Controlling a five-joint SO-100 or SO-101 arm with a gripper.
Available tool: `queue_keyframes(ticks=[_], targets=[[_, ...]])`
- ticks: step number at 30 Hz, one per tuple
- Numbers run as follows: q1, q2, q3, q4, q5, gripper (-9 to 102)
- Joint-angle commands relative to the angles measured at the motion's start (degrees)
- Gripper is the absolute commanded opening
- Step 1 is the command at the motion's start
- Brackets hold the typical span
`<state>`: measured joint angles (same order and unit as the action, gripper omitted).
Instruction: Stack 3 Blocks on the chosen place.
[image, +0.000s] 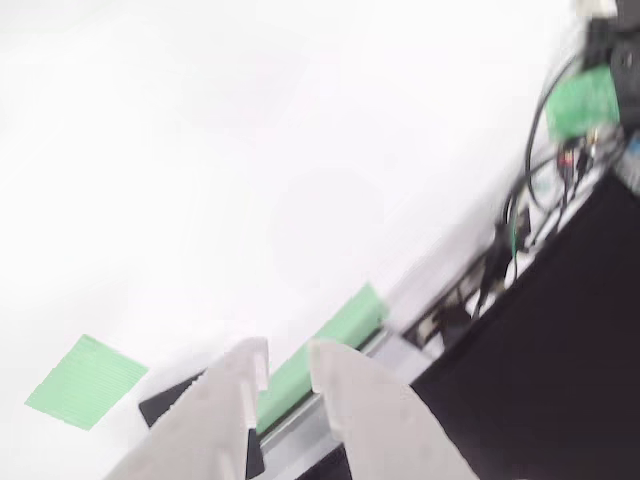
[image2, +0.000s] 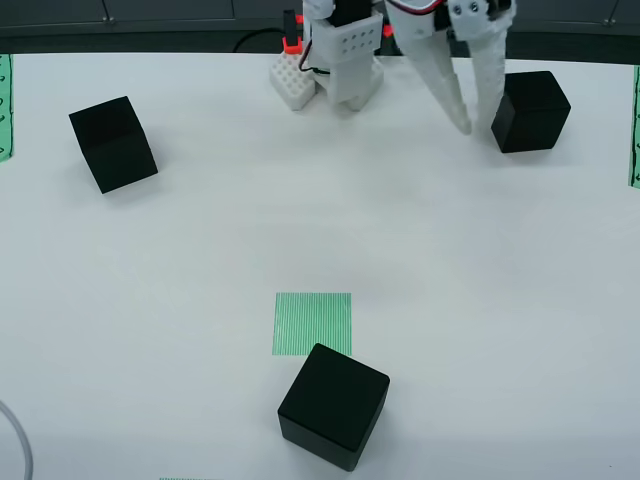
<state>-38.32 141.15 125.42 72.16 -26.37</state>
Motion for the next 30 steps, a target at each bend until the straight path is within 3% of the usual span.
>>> queue_keyframes(ticks=[1, 6, 17, 21, 30], targets=[[-11.0, -0.8, -4.7, 7.3, -2.5, 0], [-30.3, -0.7, -5.4, 17.5, -4.1, 1], [-33.0, -4.2, -3.3, 17.9, -19.7, 22], [-30.6, -10.0, -0.5, 17.7, -28.7, 24], [-29.0, -10.8, -5.1, 17.9, -31.8, 27]])
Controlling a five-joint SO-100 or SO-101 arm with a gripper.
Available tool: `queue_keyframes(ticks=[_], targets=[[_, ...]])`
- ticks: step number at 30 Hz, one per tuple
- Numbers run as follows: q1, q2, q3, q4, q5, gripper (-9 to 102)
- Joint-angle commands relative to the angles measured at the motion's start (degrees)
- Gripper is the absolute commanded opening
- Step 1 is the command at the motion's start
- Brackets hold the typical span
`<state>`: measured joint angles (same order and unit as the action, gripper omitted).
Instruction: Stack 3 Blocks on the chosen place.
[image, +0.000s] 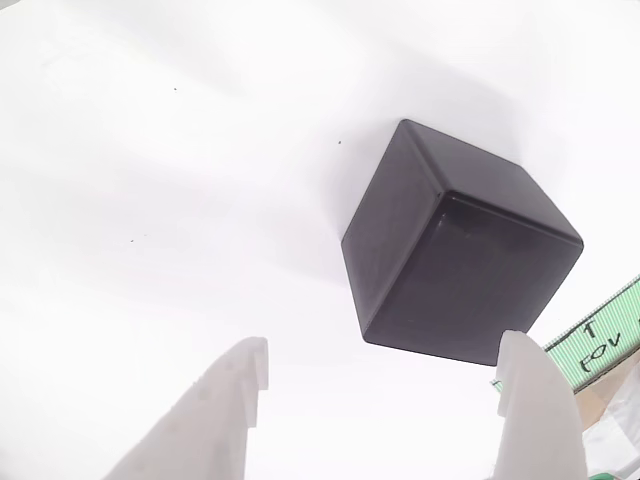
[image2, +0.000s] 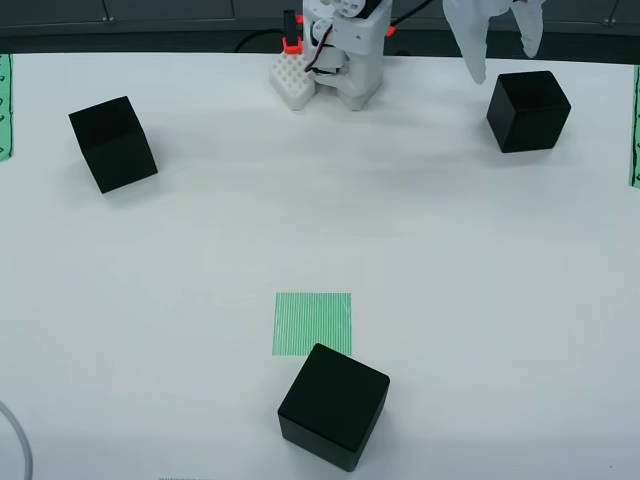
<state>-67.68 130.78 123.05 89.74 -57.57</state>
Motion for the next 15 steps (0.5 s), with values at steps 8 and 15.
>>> queue_keyframes(ticks=[8, 15], targets=[[-1.5, -9.2, -8.3, 0.4, -2.2, 28], [-2.7, -12.0, -8.3, 0.4, -1.2, 30]])
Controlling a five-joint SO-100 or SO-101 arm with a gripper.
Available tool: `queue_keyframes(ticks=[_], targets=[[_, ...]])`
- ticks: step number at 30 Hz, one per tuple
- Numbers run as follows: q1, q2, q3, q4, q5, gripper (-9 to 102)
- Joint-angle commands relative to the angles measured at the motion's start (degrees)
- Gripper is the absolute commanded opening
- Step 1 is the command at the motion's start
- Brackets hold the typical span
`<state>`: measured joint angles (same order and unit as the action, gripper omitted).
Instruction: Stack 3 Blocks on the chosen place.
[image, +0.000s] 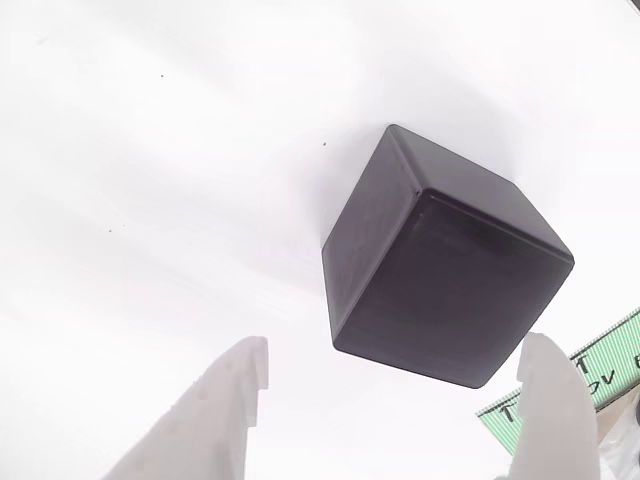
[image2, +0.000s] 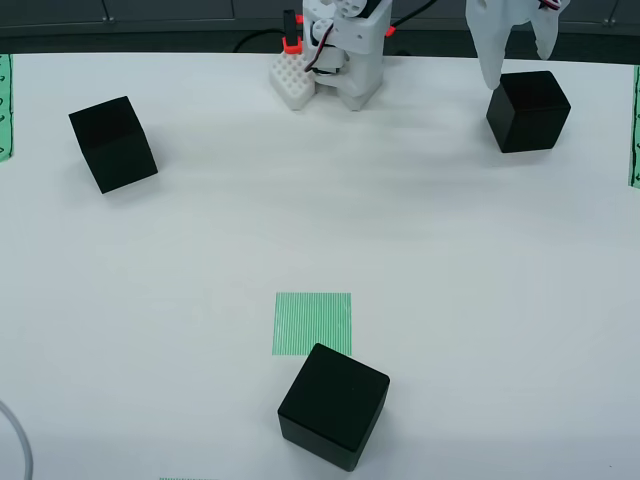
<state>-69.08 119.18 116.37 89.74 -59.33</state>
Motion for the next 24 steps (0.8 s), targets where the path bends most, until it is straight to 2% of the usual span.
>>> queue_keyframes(ticks=[1, 8, 16, 24], targets=[[-1.7, -0.7, -1.1, 0.4, 0.5, 30], [-2.8, -4.0, -1.6, 0.3, 2.7, 30], [-8.9, -9.1, -4.4, 0.1, 12.7, 30], [-8.0, -10.0, -5.6, -0.4, 19.1, 31]])
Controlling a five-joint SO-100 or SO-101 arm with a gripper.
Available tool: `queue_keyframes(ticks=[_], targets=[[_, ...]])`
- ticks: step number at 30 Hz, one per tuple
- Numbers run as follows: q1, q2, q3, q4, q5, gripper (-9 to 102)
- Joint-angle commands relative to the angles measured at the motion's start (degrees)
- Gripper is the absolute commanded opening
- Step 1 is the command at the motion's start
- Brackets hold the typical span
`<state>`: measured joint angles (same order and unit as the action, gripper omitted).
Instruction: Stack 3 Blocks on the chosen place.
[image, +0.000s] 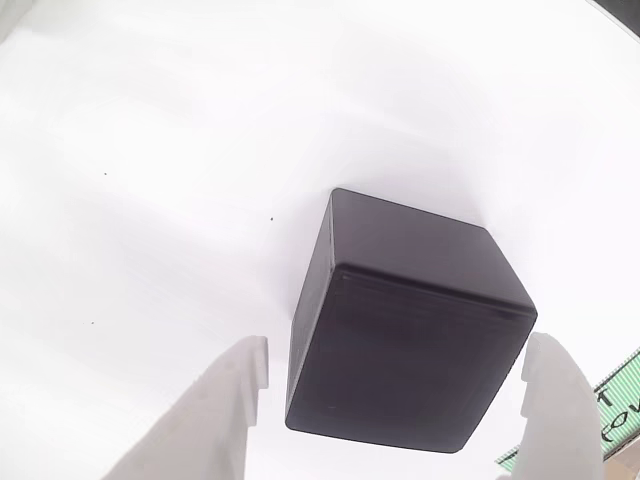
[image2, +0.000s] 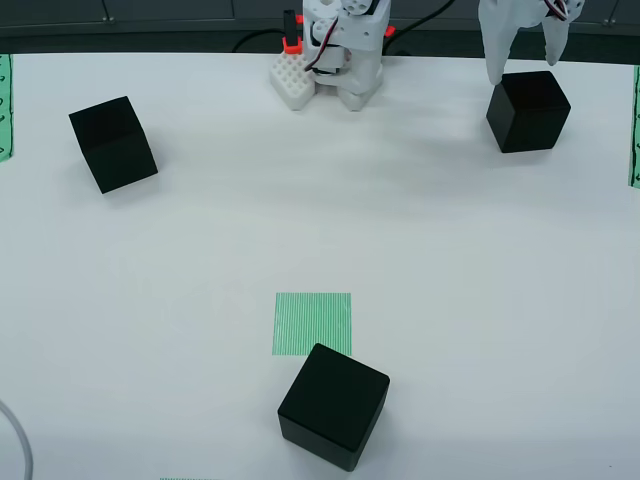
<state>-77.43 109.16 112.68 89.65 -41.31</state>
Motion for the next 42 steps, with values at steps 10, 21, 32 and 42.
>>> queue_keyframes(ticks=[10, 21, 32, 42], targets=[[3.1, -3.3, -2.1, -3.9, 3.3, 33], [3.7, -5.9, -0.8, -8.7, 5.5, 33], [3.7, -8.2, 2.9, -13.2, 7.4, 23], [3.8, -5.6, 4.0, -12.5, 7.6, 11]])
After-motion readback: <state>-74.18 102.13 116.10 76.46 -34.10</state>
